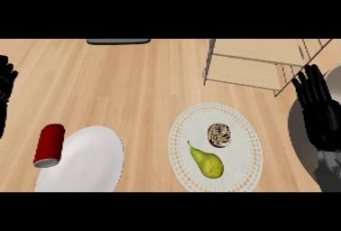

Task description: Pick the cupcake from the placemat and place it in the tiered shelf

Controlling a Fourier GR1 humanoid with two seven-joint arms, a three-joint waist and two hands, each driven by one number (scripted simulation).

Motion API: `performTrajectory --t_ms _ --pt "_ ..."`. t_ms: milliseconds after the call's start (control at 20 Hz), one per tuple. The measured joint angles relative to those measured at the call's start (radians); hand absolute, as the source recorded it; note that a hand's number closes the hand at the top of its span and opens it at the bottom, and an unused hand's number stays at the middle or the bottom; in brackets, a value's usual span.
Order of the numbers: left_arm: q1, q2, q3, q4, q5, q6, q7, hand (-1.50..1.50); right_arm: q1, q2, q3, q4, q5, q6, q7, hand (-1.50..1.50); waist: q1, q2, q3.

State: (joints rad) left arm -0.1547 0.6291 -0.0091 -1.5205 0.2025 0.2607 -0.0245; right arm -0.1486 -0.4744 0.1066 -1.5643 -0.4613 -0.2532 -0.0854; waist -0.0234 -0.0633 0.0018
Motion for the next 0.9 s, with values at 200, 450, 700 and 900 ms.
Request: performTrajectory --t_ms 200,450,700,900 --pt "0.045 -0.063 -0.030 0.022 0.035 -0.008 0.056 0.00 0.027 -0.065 -0.043 -0.064 0.030 0.028 -0.038 1.50 0.005 0.032 -0.010" --pt "0.118 -0.168 -0.095 0.096 0.117 -0.050 0.154 0.00 0.068 -0.216 -0.054 0.013 0.174 0.011 0.008 1.50 0.006 0.064 -0.021" --pt "0.089 -0.217 -0.119 0.123 0.154 -0.083 0.209 0.00 0.081 -0.227 -0.055 0.063 0.182 0.069 -0.017 -1.50 0.021 0.048 -0.032" --pt "0.081 -0.236 -0.125 0.131 0.157 -0.090 0.227 0.00 0.111 -0.256 -0.044 0.048 0.181 0.175 -0.078 -1.50 0.024 0.045 -0.030"
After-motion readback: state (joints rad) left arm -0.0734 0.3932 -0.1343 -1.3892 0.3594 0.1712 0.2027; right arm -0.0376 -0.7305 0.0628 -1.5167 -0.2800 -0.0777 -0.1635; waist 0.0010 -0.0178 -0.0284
